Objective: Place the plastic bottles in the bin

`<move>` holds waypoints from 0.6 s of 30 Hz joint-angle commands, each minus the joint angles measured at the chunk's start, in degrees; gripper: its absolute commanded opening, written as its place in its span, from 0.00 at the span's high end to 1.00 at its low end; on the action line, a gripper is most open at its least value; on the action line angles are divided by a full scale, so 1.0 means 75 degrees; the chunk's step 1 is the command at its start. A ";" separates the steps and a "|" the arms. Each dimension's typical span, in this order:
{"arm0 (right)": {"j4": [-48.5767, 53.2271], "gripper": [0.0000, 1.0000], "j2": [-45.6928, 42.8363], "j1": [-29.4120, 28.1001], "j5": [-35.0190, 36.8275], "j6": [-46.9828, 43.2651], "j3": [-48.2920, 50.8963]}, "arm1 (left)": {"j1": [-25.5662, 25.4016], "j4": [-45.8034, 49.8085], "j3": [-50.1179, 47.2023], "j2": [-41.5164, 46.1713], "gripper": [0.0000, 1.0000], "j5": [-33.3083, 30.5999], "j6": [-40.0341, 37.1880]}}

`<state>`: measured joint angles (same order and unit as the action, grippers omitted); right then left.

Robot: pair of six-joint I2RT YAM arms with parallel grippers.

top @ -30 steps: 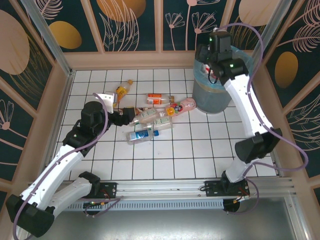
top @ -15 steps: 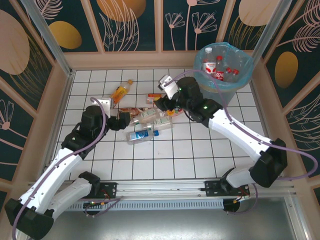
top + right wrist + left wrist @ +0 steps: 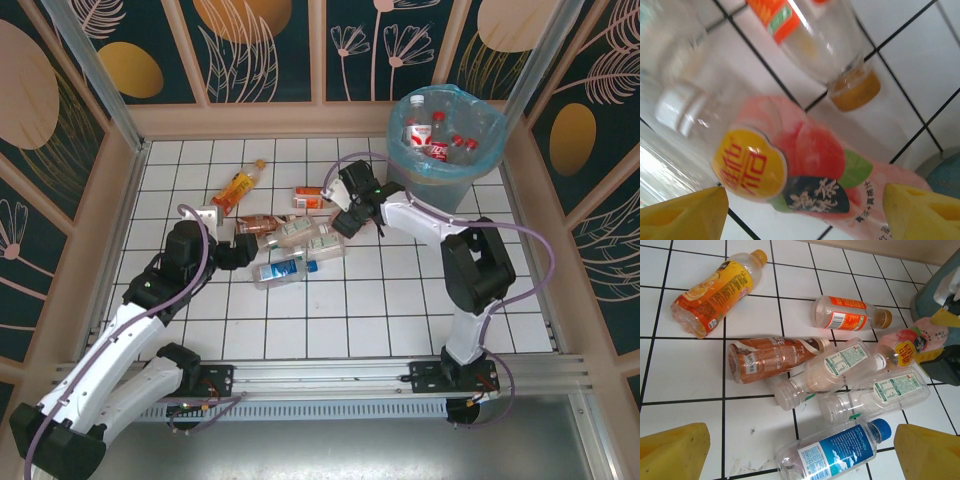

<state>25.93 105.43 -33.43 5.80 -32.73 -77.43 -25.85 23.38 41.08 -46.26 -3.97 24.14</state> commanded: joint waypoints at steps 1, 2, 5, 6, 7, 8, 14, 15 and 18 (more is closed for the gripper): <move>0.0202 0.16 0.0097 -0.0008 -0.0020 -0.0672 -0.0097 | -0.0023 -0.0082 0.0124 -0.0046 0.06 -0.0050 0.0074; 0.0146 0.15 0.0165 -0.0001 0.0051 -0.0758 -0.0065 | -0.0022 -0.0082 0.0118 -0.0043 0.05 -0.0054 0.0063; 0.0034 0.13 0.0363 0.0013 0.0118 -0.1013 -0.0071 | -0.0020 -0.0082 0.0108 -0.0011 0.05 -0.0079 0.0040; 0.0046 0.12 0.0446 0.0008 0.0105 -0.1109 -0.0110 | -0.0022 -0.0082 0.0085 0.0014 0.05 -0.0089 0.0028; 0.0046 0.12 0.0530 0.0008 0.0117 -0.1176 -0.0163 | -0.0021 -0.0093 0.0057 0.0037 0.05 -0.0106 0.0039; 0.0051 0.12 0.0592 0.0010 0.0117 -0.1232 -0.0184 | -0.0023 -0.0094 0.0033 0.0059 0.05 -0.0110 0.0034; 0.0107 0.10 0.0976 -0.0002 0.0021 -0.1458 -0.0347 | -0.0023 -0.0093 -0.0034 0.0223 0.05 -0.0105 0.0039; 0.0178 0.10 0.1053 -0.0005 -0.0039 -0.1478 -0.0438 | -0.0022 -0.0105 -0.0053 0.0245 0.05 -0.0104 0.0039; 0.0450 0.10 0.1228 -0.0008 -0.0168 -0.1576 -0.0686 | -0.0021 -0.0146 -0.0075 0.0267 0.05 -0.0103 0.0027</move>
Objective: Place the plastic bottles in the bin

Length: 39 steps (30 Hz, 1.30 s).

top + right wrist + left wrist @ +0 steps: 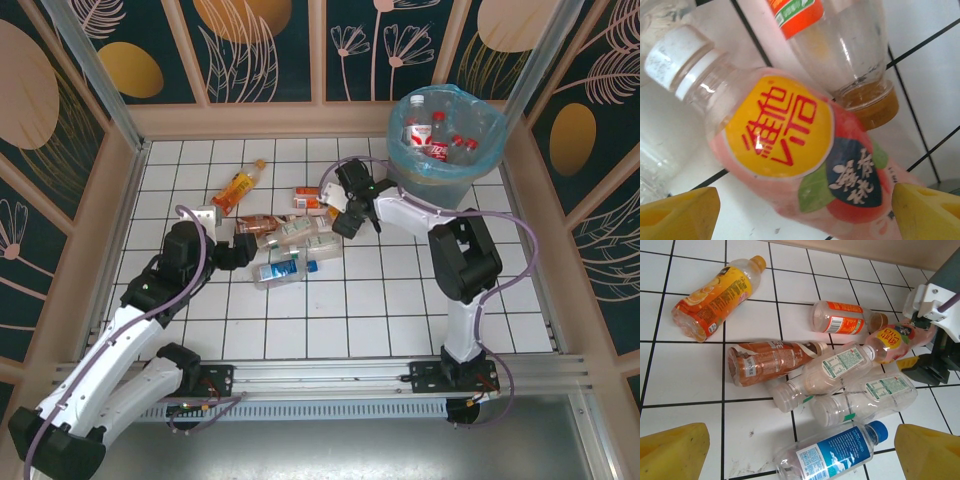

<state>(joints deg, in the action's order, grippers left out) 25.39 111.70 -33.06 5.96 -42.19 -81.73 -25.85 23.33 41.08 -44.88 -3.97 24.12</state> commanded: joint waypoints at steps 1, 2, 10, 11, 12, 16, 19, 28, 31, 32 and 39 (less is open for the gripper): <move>0.0663 0.10 0.0475 -0.0057 -0.0210 -0.0333 -0.0248 | -0.0020 -0.0157 -0.0081 0.0078 0.05 -0.0087 0.0041; 0.0866 0.10 0.0562 -0.0040 -0.0269 -0.0339 -0.0387 | -0.0021 -0.0175 -0.0092 0.0072 0.05 -0.0077 0.0038; 0.1280 0.10 0.1204 0.0096 -0.0361 -0.0433 -0.1002 | -0.0011 -0.0386 -0.0233 0.0066 0.05 0.0069 0.0064; 0.1216 0.10 0.1246 0.0095 -0.0349 -0.0422 -0.1014 | -0.0023 -0.0412 -0.0261 0.0066 0.05 0.0102 0.0078; 0.1176 0.11 0.1268 0.0089 -0.0360 -0.0421 -0.1030 | -0.0015 -0.0436 -0.0282 0.0066 0.05 0.0117 0.0080; 0.1046 0.11 0.1296 0.0049 -0.0425 -0.0495 -0.1032 | -0.0021 -0.0480 -0.0309 0.0042 0.05 0.0086 0.0037; 0.1427 0.16 0.1394 0.0037 -0.0544 -0.0491 -0.1290 | -0.0021 -0.0520 -0.0306 -0.0002 0.05 0.0039 -0.0027; 0.1334 0.27 0.1250 -0.0040 -0.0227 -0.0181 -0.1250 | -0.0016 -0.0650 -0.0216 -0.0179 0.05 0.0081 -0.0119; 0.1377 0.34 0.1052 -0.0010 -0.0133 -0.0015 -0.1405 | -0.0017 -0.0690 -0.0198 -0.0168 0.05 0.0053 -0.0142; 0.1382 0.36 0.0932 -0.0012 -0.0138 0.0038 -0.1418 | -0.0023 -0.0717 -0.0193 -0.0157 0.05 0.0052 -0.0143; 0.1222 0.40 -0.0541 -0.0001 -0.0500 0.0760 -0.1158 | -0.0022 -0.0834 0.0150 -0.0238 0.05 0.0123 -0.0313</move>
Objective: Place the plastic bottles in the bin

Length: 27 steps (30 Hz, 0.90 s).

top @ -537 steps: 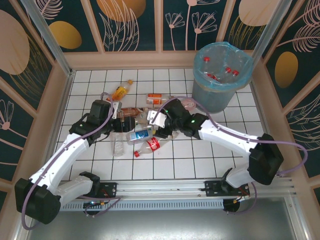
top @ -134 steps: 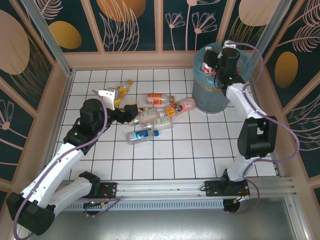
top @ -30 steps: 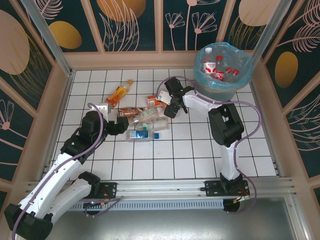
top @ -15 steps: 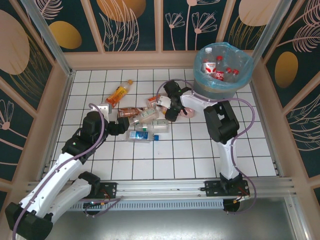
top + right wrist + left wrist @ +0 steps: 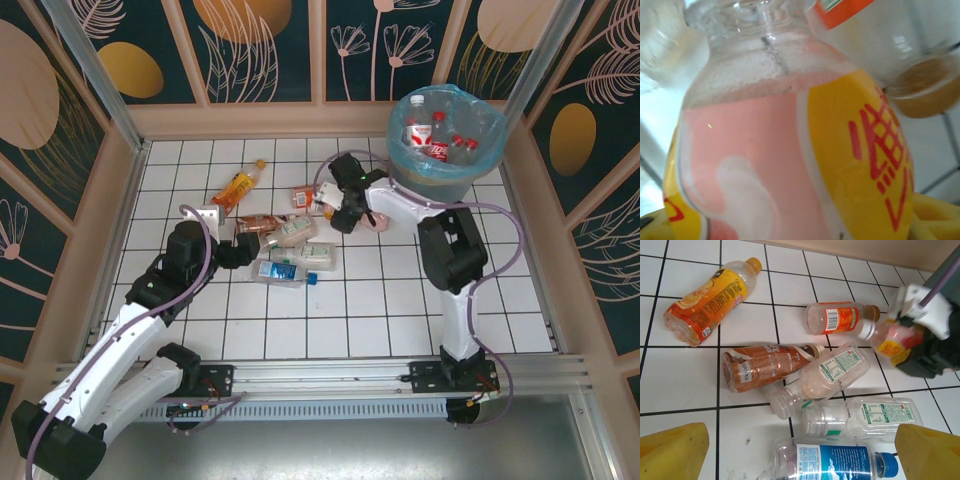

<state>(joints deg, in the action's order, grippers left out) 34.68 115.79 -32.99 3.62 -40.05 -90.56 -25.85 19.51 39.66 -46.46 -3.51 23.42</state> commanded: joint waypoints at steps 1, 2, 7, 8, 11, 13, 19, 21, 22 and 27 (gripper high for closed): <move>-0.0039 0.40 -0.1262 -0.0008 -0.0256 0.0571 0.0049 | -0.0020 -0.0348 0.0389 -0.0040 0.05 0.0063 -0.0246; -0.0083 0.40 -0.1542 -0.0007 -0.0320 0.0730 0.0095 | -0.0023 -0.0379 0.0451 -0.0060 0.05 0.0075 -0.0273; -0.0621 0.45 -0.2969 -0.0007 -0.0712 0.1717 0.0020 | -0.0016 -0.0846 0.0667 -0.0097 0.05 0.0759 -0.0345; -0.0859 0.46 -0.3279 -0.0007 -0.0980 0.2015 0.0024 | -0.0021 -0.1096 0.0674 -0.0102 0.05 0.1178 -0.0368; -0.1588 0.46 -0.4114 0.0005 -0.2057 0.2845 0.0164 | -0.0023 -0.1840 0.0763 -0.0207 0.05 0.2579 -0.0537; -0.2177 0.47 -0.4609 0.0004 -0.2208 0.3339 0.0331 | -0.0025 -0.2065 0.0963 -0.0345 0.05 0.2798 -0.0563; -0.4755 0.48 -0.5822 0.0180 0.0601 0.3741 0.1204 | -0.0024 -0.2231 0.1473 -0.0860 0.06 0.2835 -0.0656; -0.5816 0.48 -0.5990 0.0668 0.1691 0.3684 0.1621 | -0.0022 -0.2249 0.1499 -0.1029 0.06 0.2835 -0.0606; -0.6283 0.49 -0.5989 0.0873 0.2066 0.3663 0.1806 | -0.0019 -0.2260 0.1486 -0.1078 0.07 0.2801 -0.0556; -0.7642 0.50 -0.5477 0.1800 0.3282 0.3383 0.2308 | -0.0024 -0.2308 0.1248 -0.1053 0.07 0.2523 -0.0376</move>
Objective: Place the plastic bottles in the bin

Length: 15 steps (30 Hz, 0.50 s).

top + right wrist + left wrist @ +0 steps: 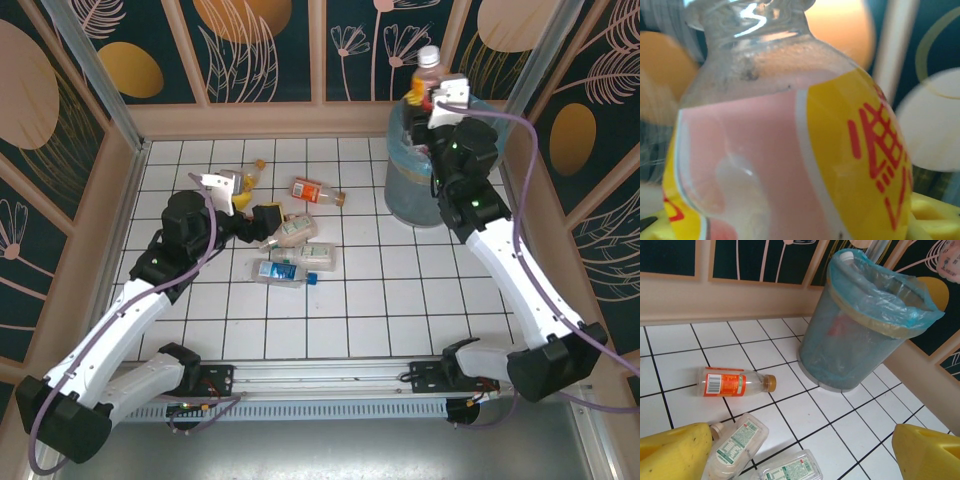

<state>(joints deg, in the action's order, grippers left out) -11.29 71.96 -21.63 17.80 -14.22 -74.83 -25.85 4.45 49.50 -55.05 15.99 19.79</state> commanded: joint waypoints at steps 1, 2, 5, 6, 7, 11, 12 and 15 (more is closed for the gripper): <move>-0.1645 0.50 0.0513 0.0365 0.1579 -0.0171 0.0241 | -0.0021 -0.0291 -0.0100 0.0136 0.07 -0.0103 0.0104; -0.1752 0.49 0.0673 0.0500 0.1753 -0.0243 0.0260 | -0.0021 -0.0271 -0.0142 0.0186 0.07 -0.0125 0.0111; -0.1803 0.49 0.1030 0.0972 0.1880 -0.0049 0.0352 | -0.0029 -0.0157 -0.0257 0.0362 0.07 -0.0242 0.0073; -0.1796 0.48 0.1100 0.1161 0.1811 0.0121 0.0435 | -0.0023 -0.0115 -0.0298 0.0410 0.07 -0.0296 0.0058; -0.1810 0.48 0.1135 0.1276 0.1761 0.0244 0.0505 | -0.0023 -0.0080 -0.0335 0.0452 0.06 -0.0320 0.0052; -0.2242 0.41 0.1162 0.1428 0.1669 0.0083 0.0916 | -0.0027 -0.0053 -0.0519 0.0566 0.06 -0.0397 0.0092; -0.2182 0.40 0.1163 0.1425 0.1688 0.0121 0.0890 | -0.0023 -0.0055 -0.0552 0.0577 0.06 -0.0419 0.0103; -0.1968 0.38 0.1099 0.1419 0.1679 0.0271 0.0902 | -0.0032 -0.0135 -0.0675 0.0556 0.06 -0.0469 0.0167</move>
<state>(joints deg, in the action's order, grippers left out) -21.47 81.43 -10.61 28.93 -13.52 -68.27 -25.85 4.51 45.43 -51.35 13.43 20.21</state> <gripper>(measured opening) 0.621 0.938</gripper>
